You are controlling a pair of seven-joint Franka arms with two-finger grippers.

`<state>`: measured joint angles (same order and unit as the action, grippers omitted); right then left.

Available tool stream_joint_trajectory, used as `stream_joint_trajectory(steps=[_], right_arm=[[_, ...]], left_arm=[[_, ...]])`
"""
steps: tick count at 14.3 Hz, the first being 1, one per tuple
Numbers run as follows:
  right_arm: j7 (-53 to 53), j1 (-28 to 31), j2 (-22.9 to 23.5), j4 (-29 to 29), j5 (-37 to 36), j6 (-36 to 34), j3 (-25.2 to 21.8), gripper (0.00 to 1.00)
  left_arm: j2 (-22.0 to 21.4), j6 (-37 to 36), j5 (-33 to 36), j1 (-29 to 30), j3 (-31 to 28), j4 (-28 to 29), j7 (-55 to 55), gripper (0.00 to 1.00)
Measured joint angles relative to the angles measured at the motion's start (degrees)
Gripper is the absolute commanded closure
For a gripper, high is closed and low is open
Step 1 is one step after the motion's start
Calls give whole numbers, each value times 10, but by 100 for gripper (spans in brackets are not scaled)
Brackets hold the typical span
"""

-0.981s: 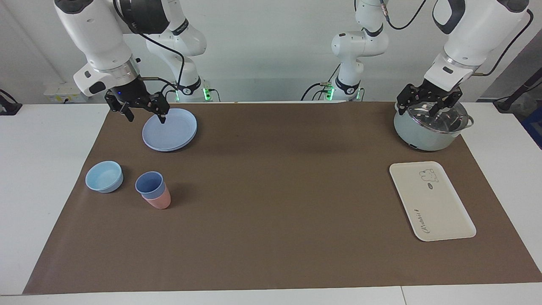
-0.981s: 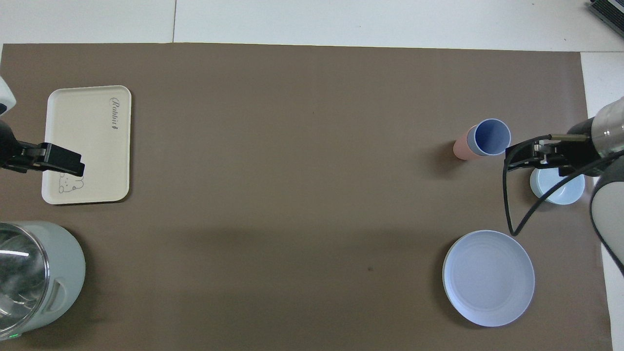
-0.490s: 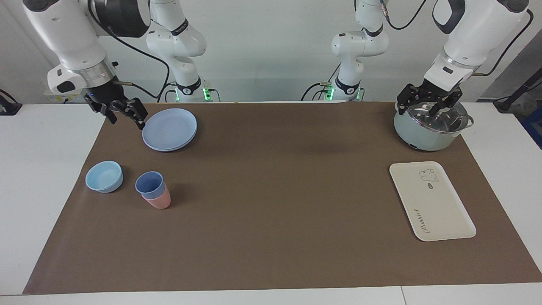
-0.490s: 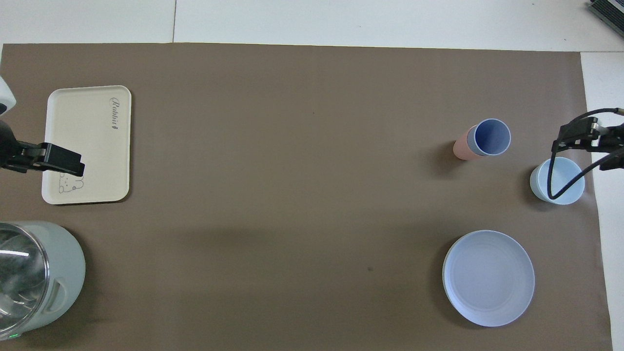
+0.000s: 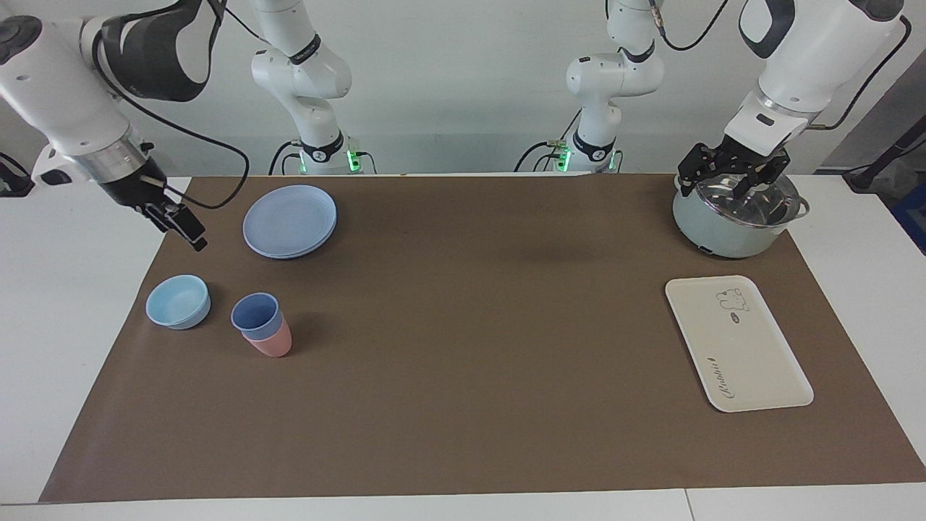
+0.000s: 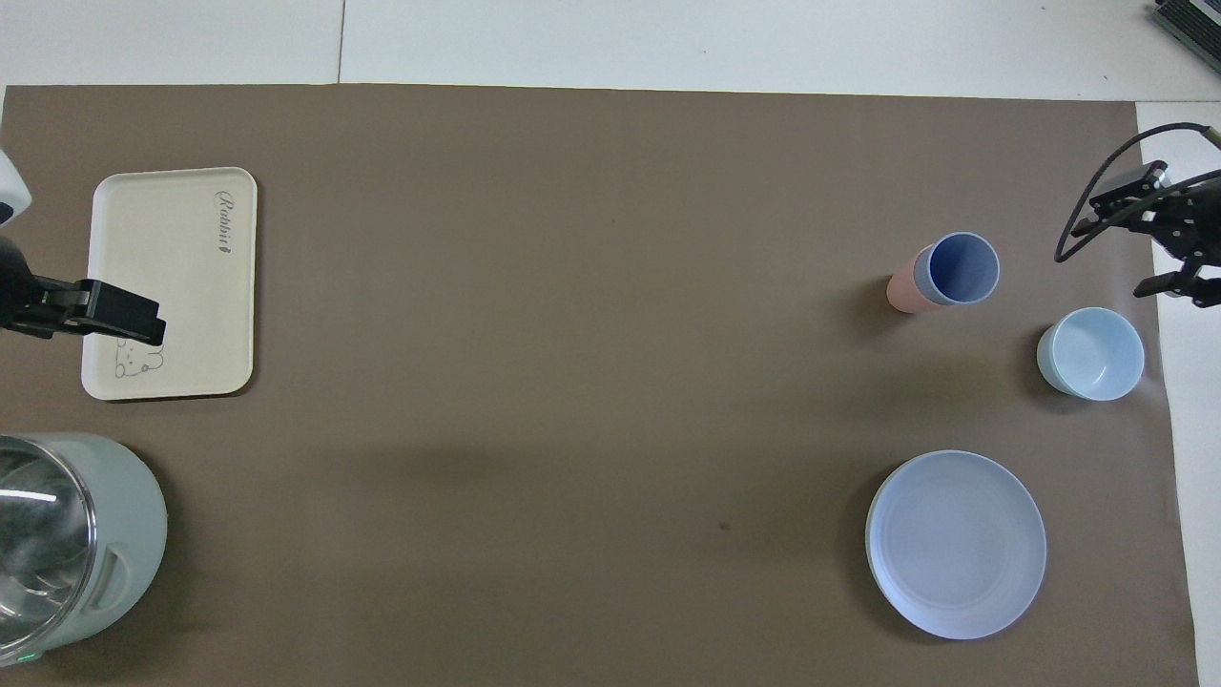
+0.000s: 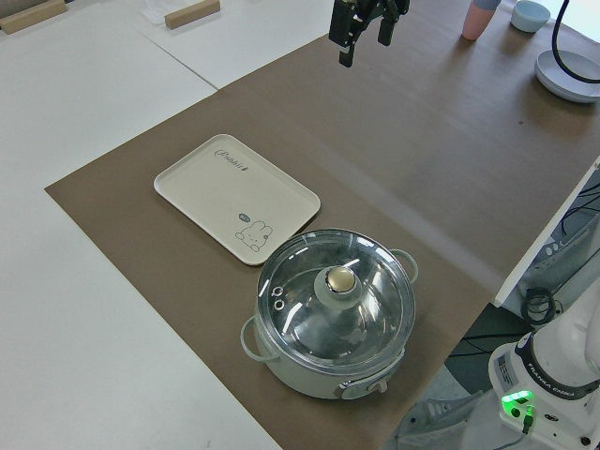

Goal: Place cup on tray
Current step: 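Move the right gripper over the blue cup and lower around it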

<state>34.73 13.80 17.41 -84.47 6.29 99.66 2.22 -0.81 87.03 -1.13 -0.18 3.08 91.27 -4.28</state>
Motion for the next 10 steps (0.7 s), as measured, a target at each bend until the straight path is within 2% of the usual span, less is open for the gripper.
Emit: stream_joint_trajectory(steps=[2, 6, 10], right_arm=[[48, 6, 40, 19, 22, 27, 0, 8], [130, 8, 90, 26, 61, 49, 0, 8], [152, 21, 141, 28, 113, 50, 0, 6]], left_arm=[[0, 0, 0, 0, 0, 0, 0, 0], [0, 0, 0, 0, 0, 0, 0, 0], [0, 0, 0, 0, 0, 0, 0, 0]])
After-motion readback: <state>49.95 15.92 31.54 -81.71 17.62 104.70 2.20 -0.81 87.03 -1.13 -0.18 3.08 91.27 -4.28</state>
